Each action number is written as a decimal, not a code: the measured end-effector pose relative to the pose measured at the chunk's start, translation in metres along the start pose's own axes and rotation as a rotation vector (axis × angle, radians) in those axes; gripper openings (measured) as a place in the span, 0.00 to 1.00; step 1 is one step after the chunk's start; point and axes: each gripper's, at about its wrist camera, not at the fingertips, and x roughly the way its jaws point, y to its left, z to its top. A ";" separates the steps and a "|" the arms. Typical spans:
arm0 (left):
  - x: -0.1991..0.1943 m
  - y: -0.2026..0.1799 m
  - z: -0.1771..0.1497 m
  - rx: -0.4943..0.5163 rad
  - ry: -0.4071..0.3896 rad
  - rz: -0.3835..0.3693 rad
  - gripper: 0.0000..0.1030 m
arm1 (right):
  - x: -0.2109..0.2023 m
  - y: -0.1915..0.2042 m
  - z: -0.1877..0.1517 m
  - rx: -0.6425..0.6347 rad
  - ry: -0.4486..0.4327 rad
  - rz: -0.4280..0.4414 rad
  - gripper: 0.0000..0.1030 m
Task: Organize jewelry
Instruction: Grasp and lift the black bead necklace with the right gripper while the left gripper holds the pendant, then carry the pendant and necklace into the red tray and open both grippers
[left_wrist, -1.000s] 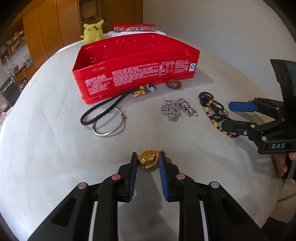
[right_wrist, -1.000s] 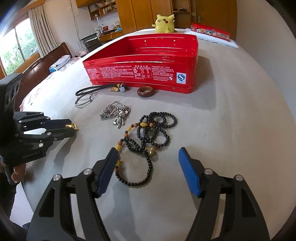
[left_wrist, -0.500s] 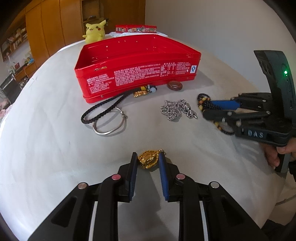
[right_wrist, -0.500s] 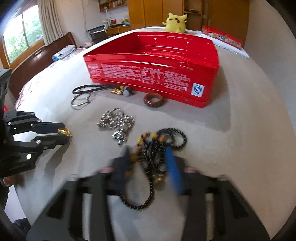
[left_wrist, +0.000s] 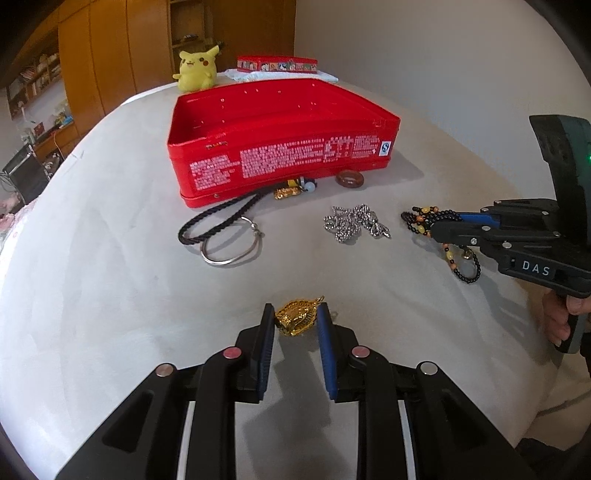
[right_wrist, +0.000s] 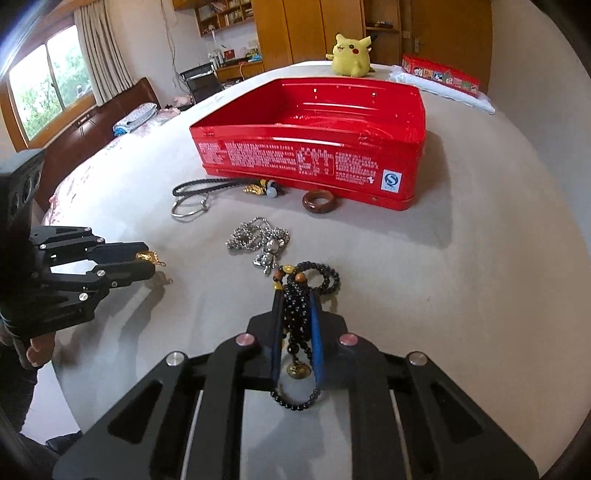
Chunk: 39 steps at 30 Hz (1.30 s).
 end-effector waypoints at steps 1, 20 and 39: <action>-0.002 0.000 0.000 -0.001 -0.003 0.001 0.22 | -0.003 0.000 0.001 0.003 -0.007 0.001 0.11; -0.033 0.004 0.004 -0.011 -0.058 0.013 0.22 | -0.048 0.008 0.011 -0.001 -0.074 0.033 0.09; -0.057 0.004 0.044 0.044 -0.128 0.029 0.22 | -0.073 0.004 0.049 -0.042 -0.120 0.018 0.09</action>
